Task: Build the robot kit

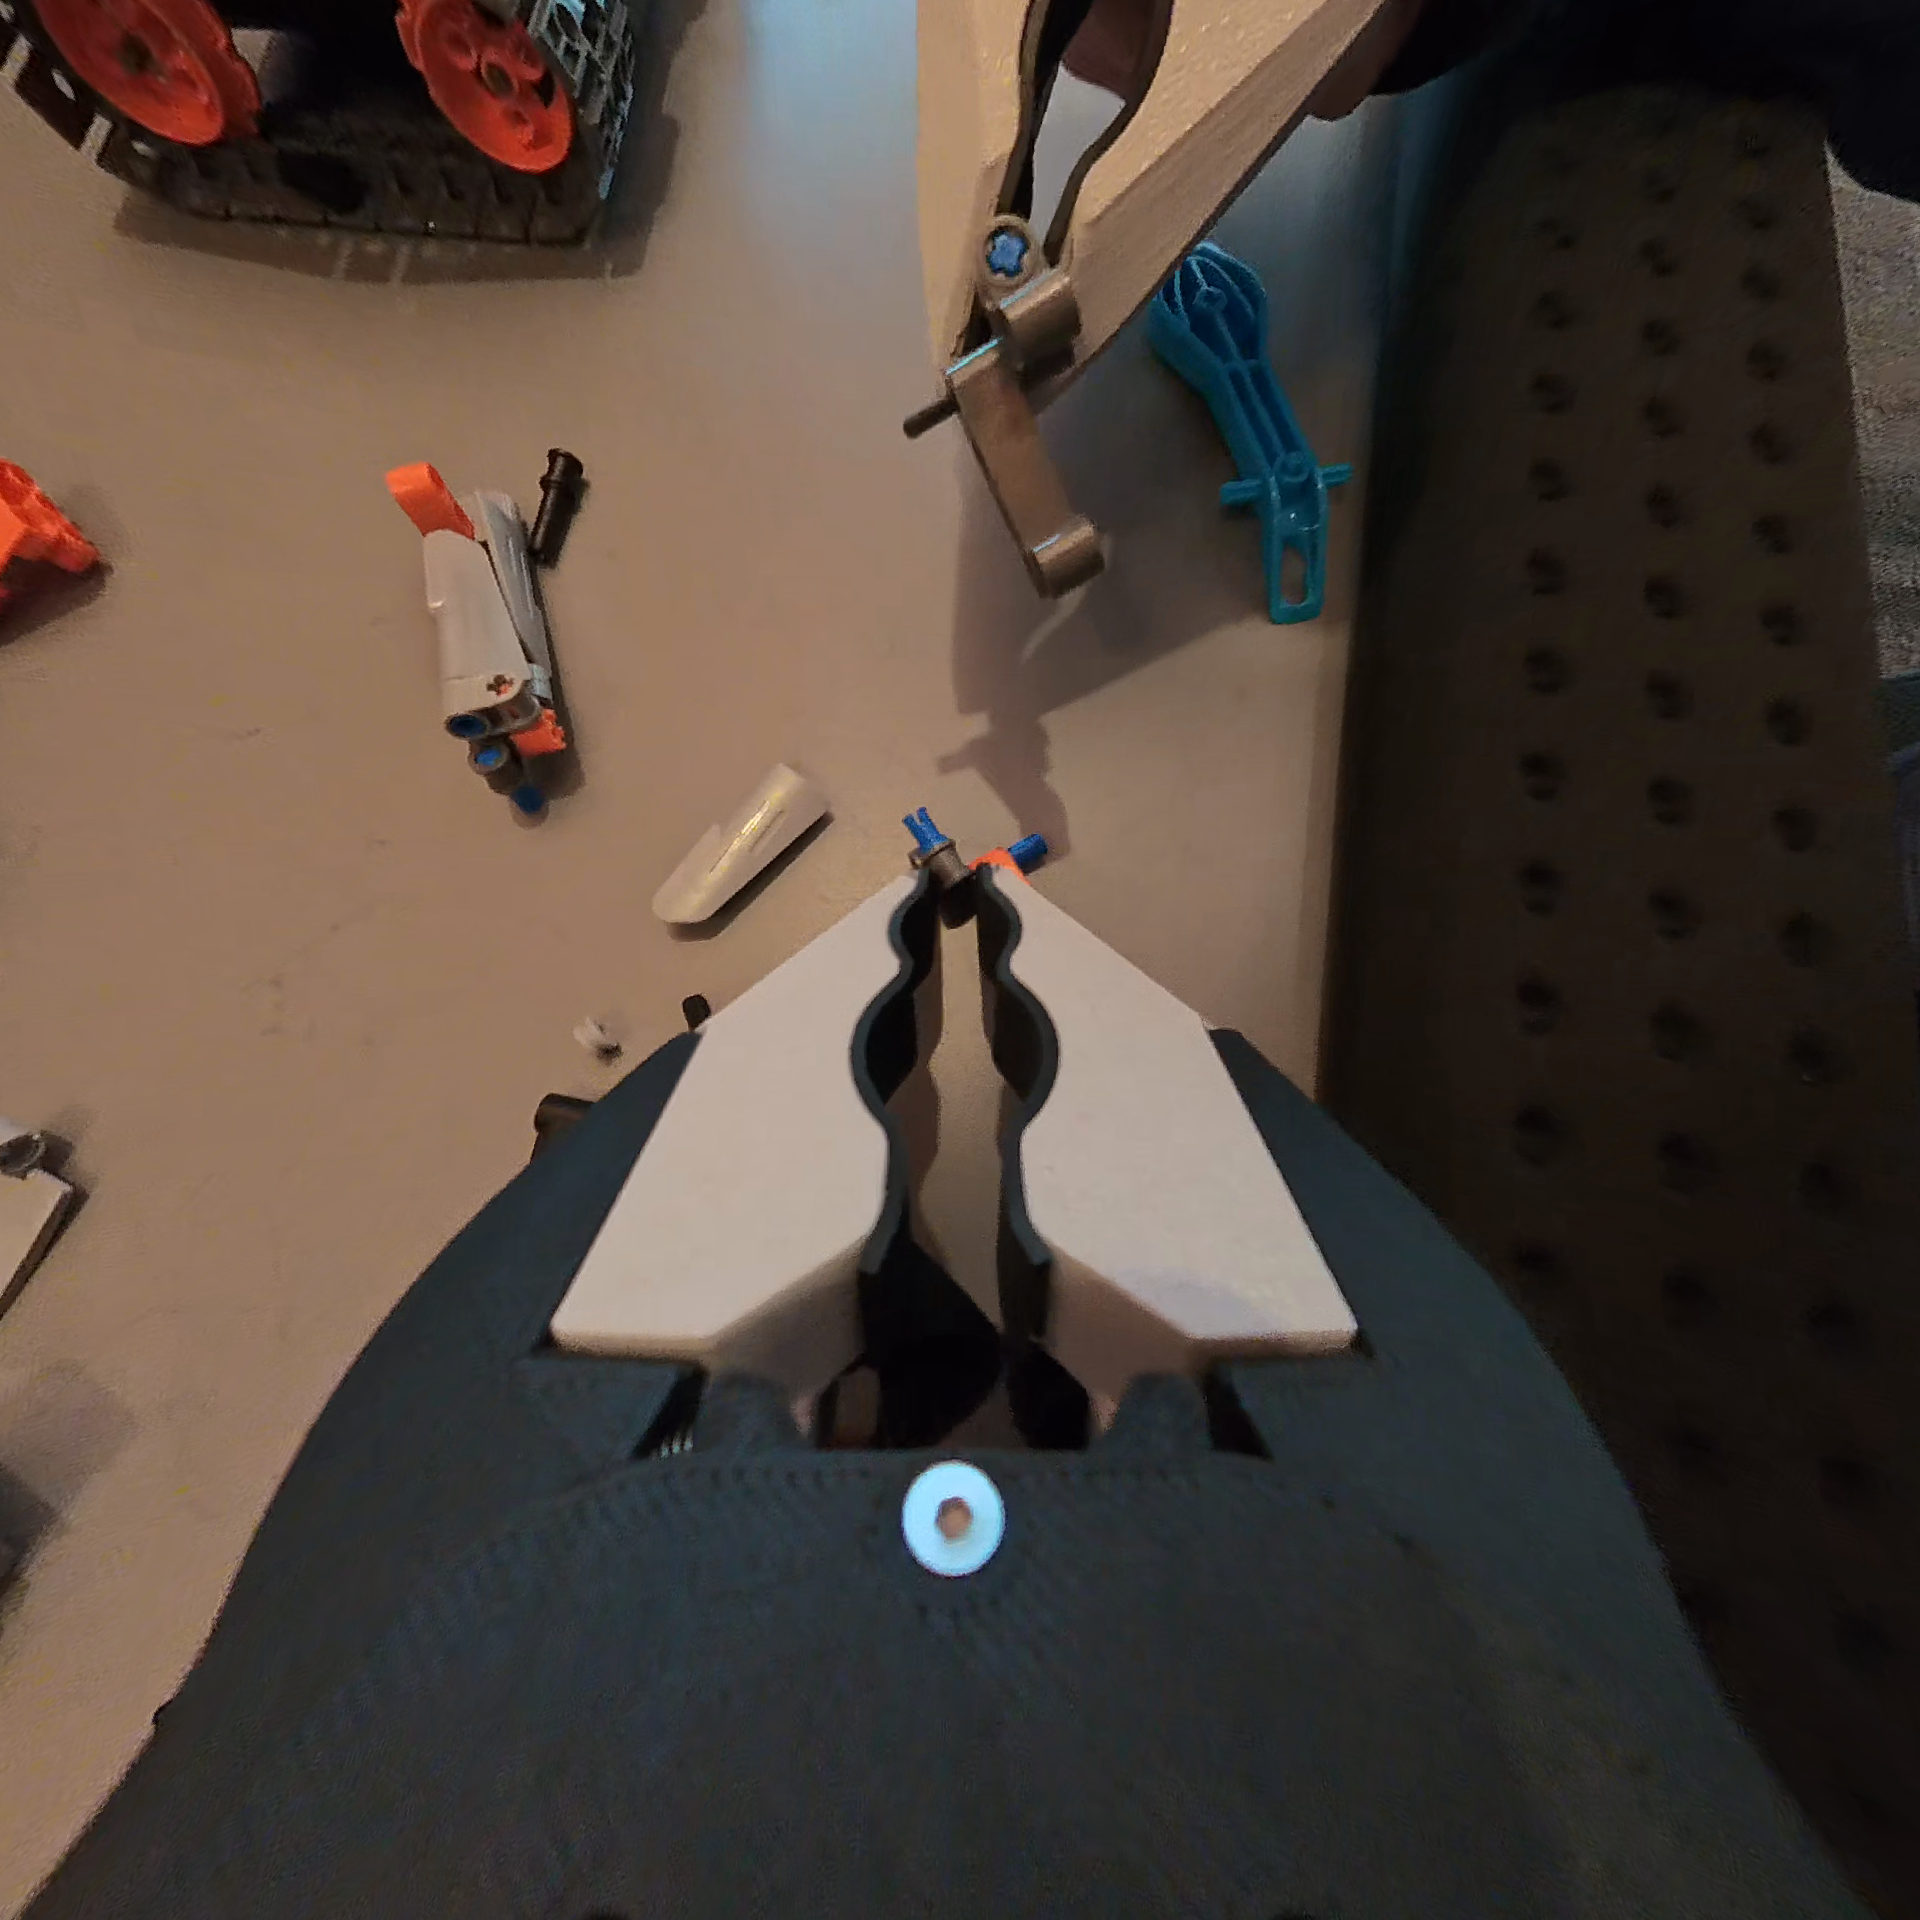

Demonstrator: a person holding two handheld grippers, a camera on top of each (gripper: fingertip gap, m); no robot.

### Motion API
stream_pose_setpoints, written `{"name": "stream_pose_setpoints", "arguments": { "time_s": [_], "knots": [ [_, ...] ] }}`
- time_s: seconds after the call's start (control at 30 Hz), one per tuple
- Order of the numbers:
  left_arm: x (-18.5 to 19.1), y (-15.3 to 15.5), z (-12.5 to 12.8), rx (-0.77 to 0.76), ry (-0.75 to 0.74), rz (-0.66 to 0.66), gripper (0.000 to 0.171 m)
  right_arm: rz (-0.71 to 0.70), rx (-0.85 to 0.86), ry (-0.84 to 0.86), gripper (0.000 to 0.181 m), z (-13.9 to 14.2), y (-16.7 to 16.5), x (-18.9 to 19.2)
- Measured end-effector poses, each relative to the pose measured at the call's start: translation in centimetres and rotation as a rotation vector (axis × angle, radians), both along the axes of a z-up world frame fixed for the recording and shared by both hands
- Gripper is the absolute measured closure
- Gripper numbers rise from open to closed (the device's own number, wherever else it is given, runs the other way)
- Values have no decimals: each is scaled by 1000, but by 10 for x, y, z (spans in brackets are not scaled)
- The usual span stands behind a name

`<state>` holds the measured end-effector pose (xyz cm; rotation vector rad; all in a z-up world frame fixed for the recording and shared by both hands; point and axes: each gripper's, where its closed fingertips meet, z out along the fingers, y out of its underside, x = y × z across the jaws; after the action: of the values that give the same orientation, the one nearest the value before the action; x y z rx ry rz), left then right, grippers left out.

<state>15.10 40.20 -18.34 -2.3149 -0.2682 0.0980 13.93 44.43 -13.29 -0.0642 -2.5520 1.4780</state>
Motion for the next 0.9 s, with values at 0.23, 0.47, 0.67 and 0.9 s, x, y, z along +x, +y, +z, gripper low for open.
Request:
{"name": "stream_pose_setpoints", "arguments": {
  "time_s": [0.23,0.47,0.67,0.9],
  "knots": [
    [-4,1,3,25,29,12,167,18,-12,6,180,-1,-1,1],
    [-20,0,45,257,42,84,167,40,-54,23,180,6,-10,6],
    [-19,4,68,386,29,64,167,34,-105,19,180,13,-17,5],
    [-13,9,82,429,82,24,167,25,-158,24,180,22,-17,2]
  ]
}}
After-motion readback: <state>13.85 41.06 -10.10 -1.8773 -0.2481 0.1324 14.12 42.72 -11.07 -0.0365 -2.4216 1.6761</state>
